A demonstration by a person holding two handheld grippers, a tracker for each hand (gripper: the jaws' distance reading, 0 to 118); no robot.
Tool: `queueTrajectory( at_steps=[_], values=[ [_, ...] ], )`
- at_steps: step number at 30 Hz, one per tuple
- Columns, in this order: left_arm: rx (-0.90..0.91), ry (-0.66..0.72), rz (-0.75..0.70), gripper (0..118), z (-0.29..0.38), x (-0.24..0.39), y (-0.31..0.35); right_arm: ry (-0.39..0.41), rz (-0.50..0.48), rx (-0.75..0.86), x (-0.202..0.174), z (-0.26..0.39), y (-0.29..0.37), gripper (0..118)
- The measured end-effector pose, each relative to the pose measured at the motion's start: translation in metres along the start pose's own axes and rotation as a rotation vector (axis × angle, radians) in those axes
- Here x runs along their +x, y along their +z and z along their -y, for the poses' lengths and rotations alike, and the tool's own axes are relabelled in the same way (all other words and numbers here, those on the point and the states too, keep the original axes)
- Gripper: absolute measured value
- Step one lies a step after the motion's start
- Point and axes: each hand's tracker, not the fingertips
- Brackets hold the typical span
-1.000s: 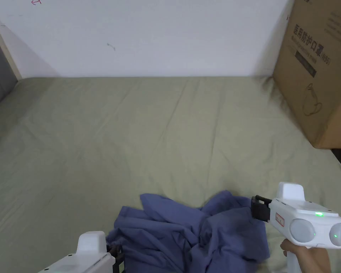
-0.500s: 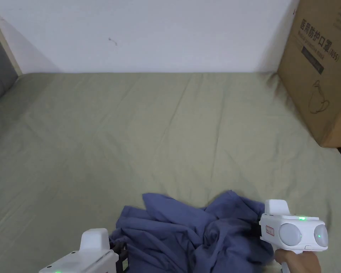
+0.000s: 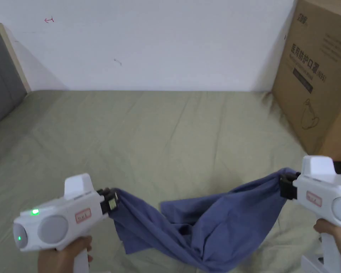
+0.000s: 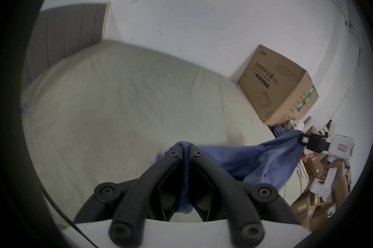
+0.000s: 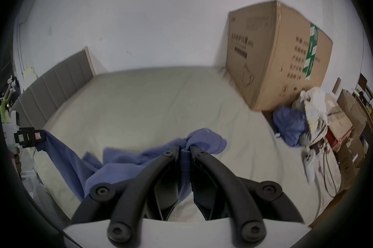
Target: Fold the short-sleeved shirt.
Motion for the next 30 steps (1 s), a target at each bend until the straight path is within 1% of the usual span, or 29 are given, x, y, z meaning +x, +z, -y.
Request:
queueTrajectory(
  at_steps=[3,6,8,11,14,19,22,25,28,30],
  values=[
    [0.059,-0.054,-0.022,4,-0.048,0.001,0.0,0.0,0.009,0.053,0.008,-0.035,0.008,8],
    [0.119,-0.097,-0.063,4,-0.097,0.004,0.0,0.025,0.04,0.109,0.013,-0.073,0.008,8],
    [0.142,-0.098,-0.075,4,-0.131,0.004,-0.004,0.026,0.046,0.131,0.017,-0.098,0.003,8],
    [0.183,-0.117,-0.118,4,-0.177,0.005,-0.011,0.044,0.082,0.174,0.021,-0.131,-0.006,8],
    [0.216,-0.131,-0.148,4,-0.221,0.005,-0.022,0.037,0.091,0.213,0.021,-0.163,-0.016,8],
    [0.261,-0.163,-0.197,4,-0.275,0.007,-0.043,0.036,0.115,0.254,0.019,-0.202,-0.034,8],
    [0.278,-0.193,-0.228,4,-0.29,0.005,-0.057,0.015,0.111,0.257,0.016,-0.213,-0.048,8],
    [0.284,-0.197,-0.24,4,-0.293,0.001,-0.071,0.012,0.114,0.255,0.007,-0.21,-0.065,8],
    [0.275,-0.192,-0.256,4,-0.28,-0.01,-0.087,0.002,0.12,0.236,-0.002,-0.191,-0.084,8],
    [0.261,-0.172,-0.239,4,-0.263,-0.021,-0.094,-0.006,0.12,0.21,-0.005,-0.173,-0.096,8]
  ],
)
